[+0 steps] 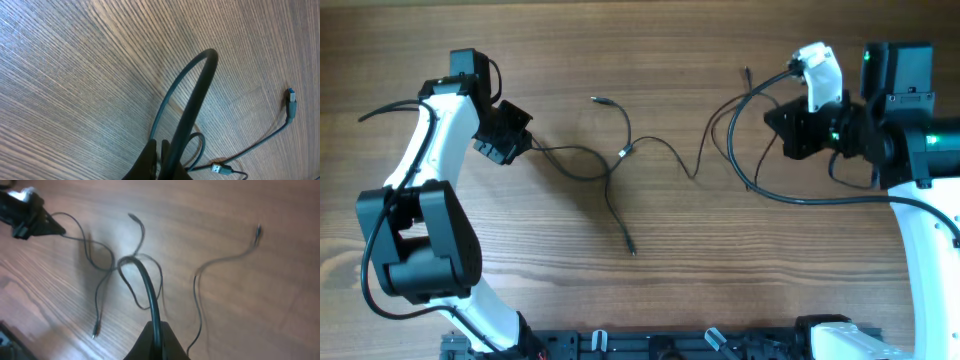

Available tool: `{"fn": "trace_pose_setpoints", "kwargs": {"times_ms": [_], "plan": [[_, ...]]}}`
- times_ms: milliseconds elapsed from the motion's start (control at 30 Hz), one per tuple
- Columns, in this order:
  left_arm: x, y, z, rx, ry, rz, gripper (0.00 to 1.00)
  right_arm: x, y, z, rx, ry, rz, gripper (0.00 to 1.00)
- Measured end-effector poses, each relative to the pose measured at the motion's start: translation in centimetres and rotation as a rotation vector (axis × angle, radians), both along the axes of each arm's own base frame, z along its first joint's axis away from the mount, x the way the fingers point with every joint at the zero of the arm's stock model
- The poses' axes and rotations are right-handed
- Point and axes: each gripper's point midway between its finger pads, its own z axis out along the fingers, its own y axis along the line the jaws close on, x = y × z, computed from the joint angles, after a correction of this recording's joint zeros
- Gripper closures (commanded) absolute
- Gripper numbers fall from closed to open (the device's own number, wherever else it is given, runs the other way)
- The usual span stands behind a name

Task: Untangle cables

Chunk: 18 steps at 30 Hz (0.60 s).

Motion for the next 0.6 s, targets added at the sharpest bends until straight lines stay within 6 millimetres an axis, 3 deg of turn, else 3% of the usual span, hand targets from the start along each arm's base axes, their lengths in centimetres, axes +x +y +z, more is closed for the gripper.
{"fn": "trace_pose_setpoints", "kwargs": {"times_ms": [67, 200, 233, 300, 400, 467, 500, 533, 600], "plan": [[0.0, 0.0, 0.0, 0.0, -0.001, 0.0, 0.96, -0.5, -1.0, -0.9, -0.03, 0.061, -0.074, 0.96], [0.0, 0.0, 0.0, 0.0, 0.0, 0.0, 0.96, -2.2, -6.3, -4.8, -0.229, 0.281, -0.394, 0.95], [0.0, 0.0, 0.0, 0.0, -0.001, 0.0, 0.96, -1.4, -8.0, -6.0, -0.297, 0.309, -0.486, 0.94], [0.0, 0.0, 0.0, 0.0, -0.001, 0.0, 0.96, 1.0, -8.6, -7.2, -0.334, 0.289, -0.508, 0.94], [0.1, -0.1, 0.0, 0.001, -0.003, -0.002, 0.96, 4.6, -6.3, -9.9, -0.302, 0.271, -0.367, 0.91], [0.0, -0.3, 0.0, 0.0, -0.001, -0.008, 0.96, 6.0, -4.0, -12.3, -0.314, 0.281, -0.263, 0.81], [0.0, -0.6, 0.0, 0.0, -0.001, -0.016, 0.95, 6.9, -1.9, -14.1, -0.336, 0.276, -0.172, 0.76], [0.0, -0.8, 0.0, 0.0, -0.001, -0.021, 0.95, 7.3, 0.2, -16.0, -0.356, 0.28, -0.089, 0.66], [0.2, -1.4, 0.0, 0.002, -0.01, -0.037, 0.94, 8.1, 1.9, -17.2, -0.364, 0.259, -0.032, 0.39]]}}
